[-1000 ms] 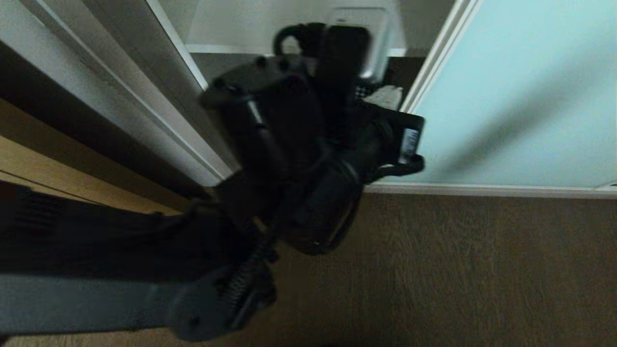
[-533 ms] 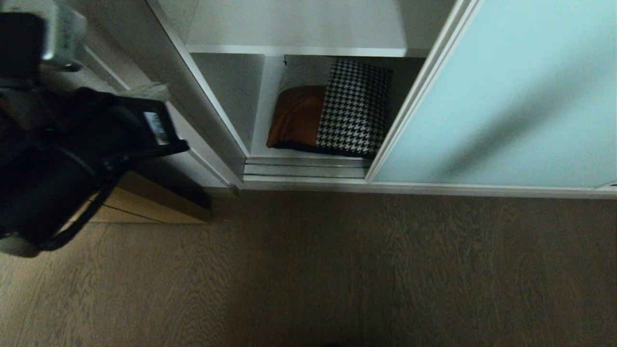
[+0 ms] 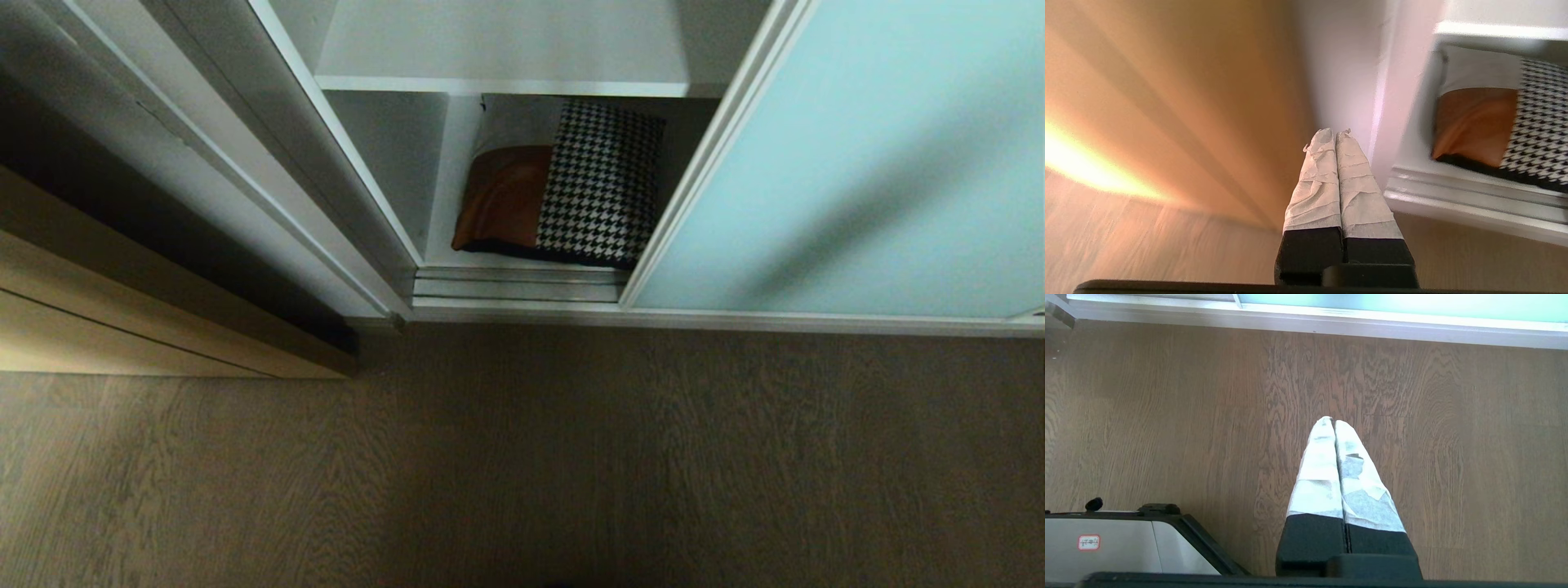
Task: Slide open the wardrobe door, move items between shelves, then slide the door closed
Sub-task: Open the door
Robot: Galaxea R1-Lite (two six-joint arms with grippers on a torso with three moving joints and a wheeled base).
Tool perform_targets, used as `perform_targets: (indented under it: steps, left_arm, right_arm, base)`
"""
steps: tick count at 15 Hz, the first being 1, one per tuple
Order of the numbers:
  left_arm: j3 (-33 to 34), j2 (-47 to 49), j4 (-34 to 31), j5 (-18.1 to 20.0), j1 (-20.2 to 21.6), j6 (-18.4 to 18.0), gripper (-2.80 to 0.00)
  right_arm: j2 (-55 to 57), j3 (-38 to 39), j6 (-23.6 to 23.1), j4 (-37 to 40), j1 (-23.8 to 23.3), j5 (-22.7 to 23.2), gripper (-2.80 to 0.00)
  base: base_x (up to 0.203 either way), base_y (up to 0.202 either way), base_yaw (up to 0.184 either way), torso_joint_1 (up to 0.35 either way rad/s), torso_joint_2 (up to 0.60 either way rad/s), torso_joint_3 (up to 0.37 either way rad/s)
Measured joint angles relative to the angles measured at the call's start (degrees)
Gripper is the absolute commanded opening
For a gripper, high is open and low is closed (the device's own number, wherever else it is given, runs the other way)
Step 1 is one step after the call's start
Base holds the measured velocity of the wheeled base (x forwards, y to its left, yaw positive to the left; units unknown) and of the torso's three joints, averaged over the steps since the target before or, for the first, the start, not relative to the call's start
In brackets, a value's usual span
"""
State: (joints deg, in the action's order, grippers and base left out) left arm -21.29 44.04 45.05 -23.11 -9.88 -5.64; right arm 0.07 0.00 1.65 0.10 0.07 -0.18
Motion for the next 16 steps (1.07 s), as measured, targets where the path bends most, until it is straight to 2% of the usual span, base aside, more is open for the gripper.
perform_targets:
  steps: [3,6,10,12,13,15,16]
  left_arm:
    - [8.45,-10.86,-3.57,0.22,3.58,4.16,-2.80]
    - [17.53,-21.42,-7.54,0.70,7.03,5.95,-2.80]
    - [20.85,-30.99,-16.49,1.27,10.59,12.16,-2.80]
    - [21.06,-35.73,-23.95,6.28,10.78,12.54,-2.80]
    - [20.88,-38.26,-28.48,10.64,10.80,10.79,-2.80]
    - [21.06,-41.53,-37.19,20.27,10.81,4.07,-2.80]
    - [21.03,-42.44,-41.09,23.85,10.80,1.79,-2.80]
  right_arm:
    - [0.00,0.00,0.01,0.01,0.00,-0.01,-2.80]
    - [0.00,0.00,0.02,0.00,0.00,-0.01,-2.80]
    - [0.00,0.00,0.04,0.00,0.00,-0.01,-2.80]
    - [0.00,0.00,0.03,0.00,0.00,0.00,-2.80]
    - [0.00,0.00,0.02,0.00,0.00,-0.01,-2.80]
    - [0.00,0.00,0.00,0.01,0.00,0.02,-2.80]
    - [0.00,0.00,0.00,0.00,0.00,0.00,-2.80]
  base:
    - [0.000,0.000,0.000,0.000,0.00,0.000]
    - [0.000,0.000,0.000,0.000,0.00,0.000]
    - [0.000,0.000,0.000,0.000,0.00,0.000]
    - [0.000,0.000,0.000,0.000,0.00,0.000]
    - [0.000,0.000,0.000,0.000,0.00,0.000]
    - [0.000,0.000,0.000,0.000,0.00,0.000]
    - [0.000,0.000,0.000,0.000,0.00,0.000]
